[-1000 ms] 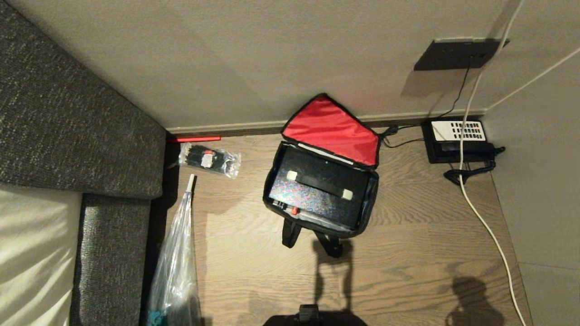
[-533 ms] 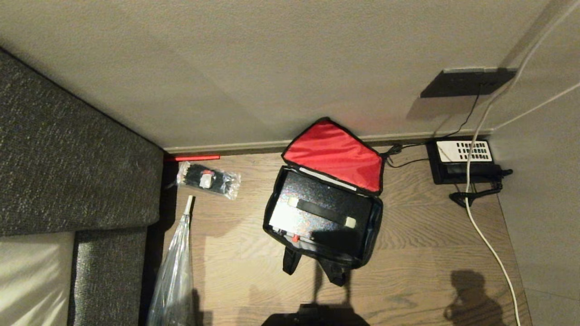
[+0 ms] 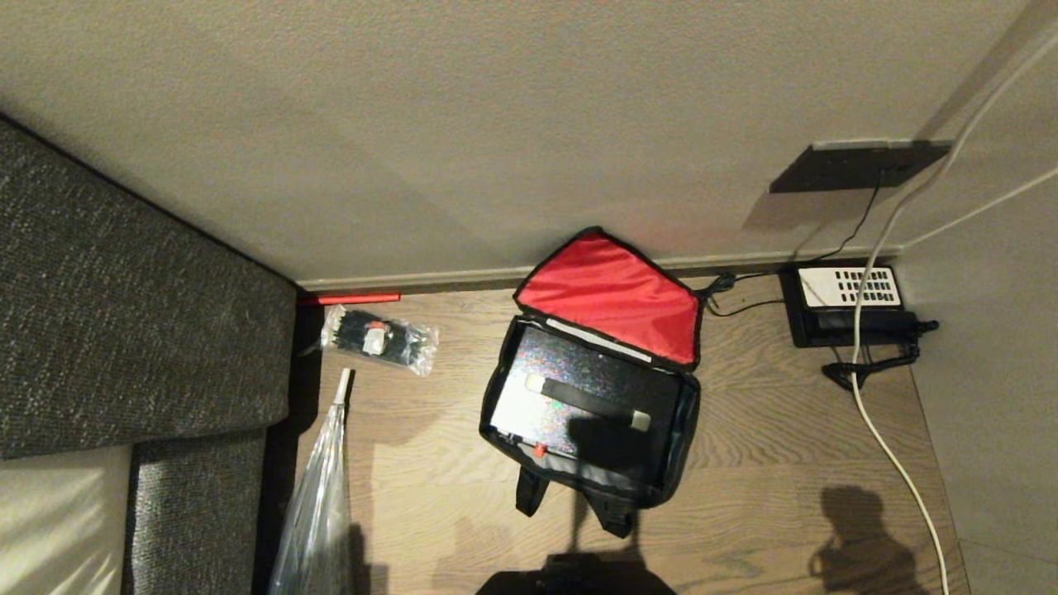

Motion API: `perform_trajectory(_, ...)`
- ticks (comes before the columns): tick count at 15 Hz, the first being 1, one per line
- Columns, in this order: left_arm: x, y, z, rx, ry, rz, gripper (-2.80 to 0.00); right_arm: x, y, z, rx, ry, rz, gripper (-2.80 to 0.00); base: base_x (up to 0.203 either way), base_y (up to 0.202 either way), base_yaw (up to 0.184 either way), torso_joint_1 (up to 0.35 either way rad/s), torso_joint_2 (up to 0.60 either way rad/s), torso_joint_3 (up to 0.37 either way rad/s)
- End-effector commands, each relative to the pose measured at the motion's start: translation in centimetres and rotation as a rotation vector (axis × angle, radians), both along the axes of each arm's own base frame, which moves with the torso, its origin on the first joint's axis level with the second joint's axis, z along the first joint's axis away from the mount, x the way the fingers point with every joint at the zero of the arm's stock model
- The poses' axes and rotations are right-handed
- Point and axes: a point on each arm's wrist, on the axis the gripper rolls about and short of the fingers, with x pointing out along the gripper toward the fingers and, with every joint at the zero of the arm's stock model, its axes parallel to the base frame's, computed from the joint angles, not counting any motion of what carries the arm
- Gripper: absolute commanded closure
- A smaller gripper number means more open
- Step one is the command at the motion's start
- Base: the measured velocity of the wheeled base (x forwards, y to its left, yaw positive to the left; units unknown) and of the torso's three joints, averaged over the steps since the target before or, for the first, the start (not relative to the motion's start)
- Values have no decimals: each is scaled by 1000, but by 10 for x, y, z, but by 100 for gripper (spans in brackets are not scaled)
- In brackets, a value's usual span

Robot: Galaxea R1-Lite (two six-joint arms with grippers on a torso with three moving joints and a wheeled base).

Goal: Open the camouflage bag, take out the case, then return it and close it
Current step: Close the top of the storage box

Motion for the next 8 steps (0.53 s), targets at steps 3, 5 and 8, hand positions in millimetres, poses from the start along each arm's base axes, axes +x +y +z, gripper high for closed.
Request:
perform_trajectory(3, 0, 0, 0, 0, 1, 1, 0, 43, 2, 16, 23, 16, -1, 0, 0, 0, 0, 0, 0, 0)
perform_trajectory(5, 0, 0, 0, -1, 1, 1, 0, 61, 3, 31, 39, -21, -7, 0, 0, 0, 0, 0, 0, 0)
perform_trajectory(8, 0, 0, 0, -1, 1, 1, 0, 67, 4, 33, 65, -28, 7, 0, 0, 0, 0, 0, 0, 0)
